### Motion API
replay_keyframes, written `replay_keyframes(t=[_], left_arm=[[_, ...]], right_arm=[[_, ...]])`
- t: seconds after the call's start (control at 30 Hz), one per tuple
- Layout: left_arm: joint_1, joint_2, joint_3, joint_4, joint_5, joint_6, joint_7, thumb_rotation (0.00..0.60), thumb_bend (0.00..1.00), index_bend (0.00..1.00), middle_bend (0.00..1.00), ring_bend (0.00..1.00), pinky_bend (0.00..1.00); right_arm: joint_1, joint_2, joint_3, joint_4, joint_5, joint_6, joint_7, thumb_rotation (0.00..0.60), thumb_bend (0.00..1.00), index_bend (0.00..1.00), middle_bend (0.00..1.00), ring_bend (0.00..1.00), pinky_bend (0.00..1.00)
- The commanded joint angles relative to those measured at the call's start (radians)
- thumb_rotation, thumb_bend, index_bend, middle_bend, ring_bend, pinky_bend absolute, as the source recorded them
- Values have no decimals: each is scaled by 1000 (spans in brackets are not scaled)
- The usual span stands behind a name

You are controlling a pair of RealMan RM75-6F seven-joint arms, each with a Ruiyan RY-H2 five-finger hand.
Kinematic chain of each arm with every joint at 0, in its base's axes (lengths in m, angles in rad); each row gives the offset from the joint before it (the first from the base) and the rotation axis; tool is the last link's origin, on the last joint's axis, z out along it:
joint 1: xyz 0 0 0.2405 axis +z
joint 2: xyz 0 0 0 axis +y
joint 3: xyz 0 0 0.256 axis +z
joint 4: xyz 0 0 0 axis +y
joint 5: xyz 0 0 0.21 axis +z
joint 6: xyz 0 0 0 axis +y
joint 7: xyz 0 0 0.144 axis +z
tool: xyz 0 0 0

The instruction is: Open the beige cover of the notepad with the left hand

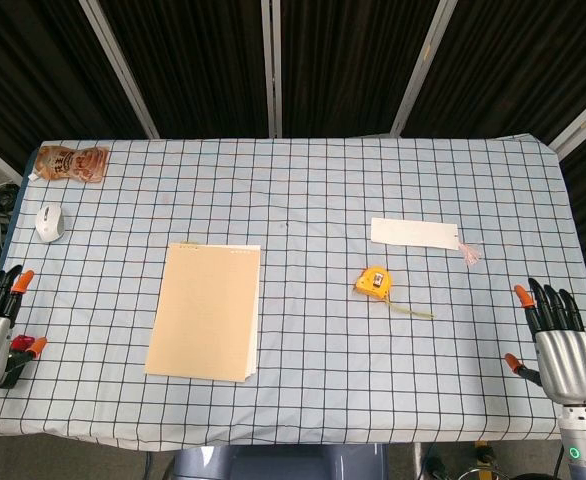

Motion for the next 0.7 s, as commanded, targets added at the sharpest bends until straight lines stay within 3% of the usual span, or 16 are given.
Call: replay_keyframes(t=[0.03, 0.7], left_arm=[[0, -4, -1, 4, 1, 2, 3, 600, 188, 0, 0, 0, 0], [-18, -19, 32, 3, 4, -69, 36, 600, 189, 0, 0, 0, 0]], right_arm=[[1, 0, 0, 0, 1, -3, 1, 600, 43, 45, 0, 0, 0], [7, 10, -7, -22, 28, -48, 21, 600, 43, 68, 0, 0, 0]])
